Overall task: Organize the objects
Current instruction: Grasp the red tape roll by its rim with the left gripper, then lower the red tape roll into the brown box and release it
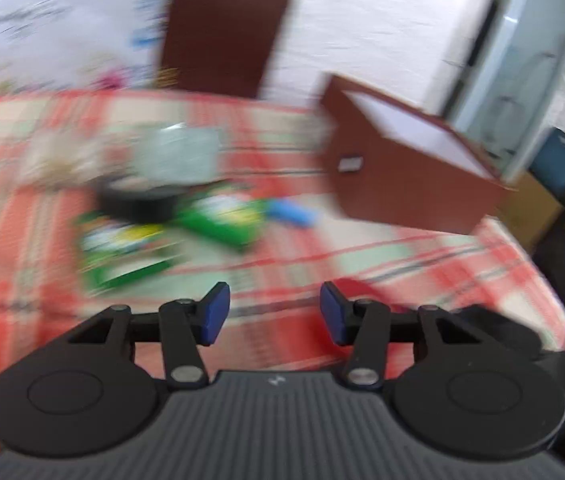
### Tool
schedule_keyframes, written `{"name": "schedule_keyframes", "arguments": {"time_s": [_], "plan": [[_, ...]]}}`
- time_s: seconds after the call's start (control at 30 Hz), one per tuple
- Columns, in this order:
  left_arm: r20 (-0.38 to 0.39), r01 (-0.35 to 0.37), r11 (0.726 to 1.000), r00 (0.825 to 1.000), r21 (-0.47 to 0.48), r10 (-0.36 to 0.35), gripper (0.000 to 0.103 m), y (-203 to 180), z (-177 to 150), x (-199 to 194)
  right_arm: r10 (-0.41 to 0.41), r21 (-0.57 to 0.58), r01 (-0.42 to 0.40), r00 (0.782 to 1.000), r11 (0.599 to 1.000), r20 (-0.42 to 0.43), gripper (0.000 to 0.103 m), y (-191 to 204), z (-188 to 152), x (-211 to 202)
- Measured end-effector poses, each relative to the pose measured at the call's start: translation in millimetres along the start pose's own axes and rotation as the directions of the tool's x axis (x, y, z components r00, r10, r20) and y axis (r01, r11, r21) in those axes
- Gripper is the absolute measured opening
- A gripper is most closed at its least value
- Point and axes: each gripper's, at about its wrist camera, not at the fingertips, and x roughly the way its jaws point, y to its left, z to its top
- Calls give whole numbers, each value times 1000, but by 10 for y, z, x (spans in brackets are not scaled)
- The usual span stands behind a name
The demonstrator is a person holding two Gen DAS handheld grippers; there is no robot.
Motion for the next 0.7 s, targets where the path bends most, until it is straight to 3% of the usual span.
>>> {"name": "schedule_keyframes", "arguments": {"time_s": [0.1, 0.2, 0.4, 0.5, 0.7], "plan": [[-77, 28, 998, 997, 53, -24, 51, -321, 81, 211, 25, 45, -25, 1000, 999, -7, 77, -65, -11, 7], [-226, -30, 998, 973, 61, 43, 41, -447, 11, 553, 30, 52, -30, 1000, 998, 1, 73, -70, -25, -9], [-198, -38, 999, 980, -22, 33, 33, -394, 45, 491, 41, 80, -43, 999, 996, 23, 70, -123, -37, -17], [-128, -2, 1000, 992, -5, 1, 33, -491, 256, 340, 9, 83, -19, 993, 996, 118, 70, -145, -6, -145], [15, 14, 993, 1000, 114, -16, 33, -913, 1020, 402, -124, 101, 97, 941, 990, 315, 70, -443, 378, -235]]}}
